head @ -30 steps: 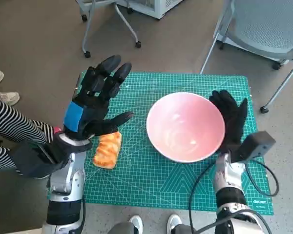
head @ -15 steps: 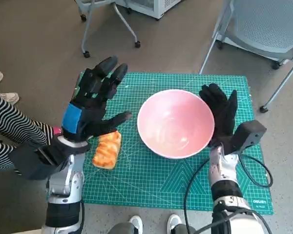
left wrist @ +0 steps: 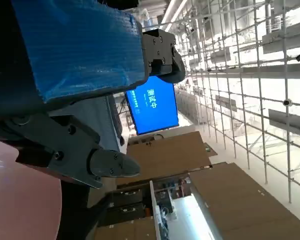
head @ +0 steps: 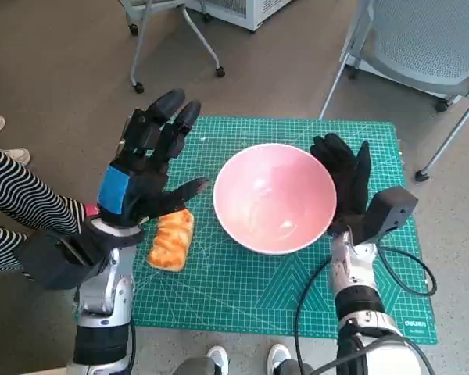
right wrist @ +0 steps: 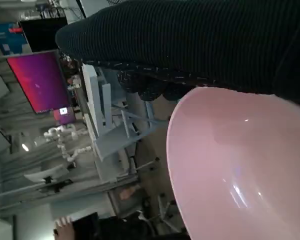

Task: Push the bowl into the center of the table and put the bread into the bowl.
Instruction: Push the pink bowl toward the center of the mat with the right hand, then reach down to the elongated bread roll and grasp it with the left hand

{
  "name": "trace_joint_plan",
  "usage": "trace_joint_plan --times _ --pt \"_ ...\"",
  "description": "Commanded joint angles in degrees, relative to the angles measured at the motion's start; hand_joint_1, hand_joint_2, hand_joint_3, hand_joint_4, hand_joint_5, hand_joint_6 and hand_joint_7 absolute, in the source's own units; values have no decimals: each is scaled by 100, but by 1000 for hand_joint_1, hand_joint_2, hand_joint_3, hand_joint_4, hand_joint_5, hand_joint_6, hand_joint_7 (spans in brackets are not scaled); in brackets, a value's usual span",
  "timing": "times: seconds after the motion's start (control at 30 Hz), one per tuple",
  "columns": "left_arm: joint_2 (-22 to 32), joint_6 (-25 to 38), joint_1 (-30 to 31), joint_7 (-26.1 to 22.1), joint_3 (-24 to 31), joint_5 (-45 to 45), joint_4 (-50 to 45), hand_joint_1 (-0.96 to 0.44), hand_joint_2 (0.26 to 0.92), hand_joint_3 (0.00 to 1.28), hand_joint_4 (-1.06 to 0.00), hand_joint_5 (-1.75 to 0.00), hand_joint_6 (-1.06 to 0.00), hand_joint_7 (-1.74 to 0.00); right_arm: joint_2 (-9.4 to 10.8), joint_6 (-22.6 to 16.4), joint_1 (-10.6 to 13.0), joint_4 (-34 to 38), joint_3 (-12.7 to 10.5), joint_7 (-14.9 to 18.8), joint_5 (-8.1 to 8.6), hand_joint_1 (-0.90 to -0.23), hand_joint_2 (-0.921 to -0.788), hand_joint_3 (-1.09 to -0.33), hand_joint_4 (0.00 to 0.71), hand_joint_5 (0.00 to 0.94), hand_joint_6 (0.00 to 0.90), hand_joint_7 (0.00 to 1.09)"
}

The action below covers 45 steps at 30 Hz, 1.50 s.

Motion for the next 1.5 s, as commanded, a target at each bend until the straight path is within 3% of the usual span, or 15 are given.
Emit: trace_joint_plan --times 0.03,0.23,0.37,0.67,0.8,1.03,1.3,1.5 --pt "-47 -92 18 36 -51 83 -17 -186 879 233 -180 -85 1 -541 -113 110 97 -13 -16 72 -36 -573 -921 -882 166 5 128 376" --pt "-89 -118 24 71 -114 105 -16 -187 882 227 -182 -80 1 -539 -265 66 205 -377 2 85 -69 -573 -921 -875 165 4 128 378" --pt "-117 -130 17 75 -142 110 2 -187 884 224 -183 -77 1 -538 -310 63 387 -1015 82 22 -121 -577 -921 -865 166 3 129 381" --pt "-161 -131 -74 68 -176 118 57 -201 891 212 -182 -66 1 -531 -432 5 1092 -3170 353 108 -175 -642 -921 -822 170 4 124 407" --pt "-179 -111 -148 71 -195 131 58 -229 895 205 -184 -61 1 -529 -535 79 1334 -3999 484 181 -159 -667 -921 -792 181 5 114 468" --pt "-204 -53 -295 66 -230 141 58 -279 904 191 -187 -55 1 -537 -680 401 1677 -5232 686 253 -121 -679 -921 -748 194 9 133 505" --pt "-195 34 -491 36 -273 116 30 -299 907 175 -188 -48 1 -552 -833 868 1984 -6328 881 172 -275 -703 -921 -706 222 18 146 521" --pt "-158 55 -617 -50 -265 63 28 -306 906 167 -185 -43 1 -558 -886 1084 2056 -6695 930 167 -349 -726 -921 -693 228 18 145 527"
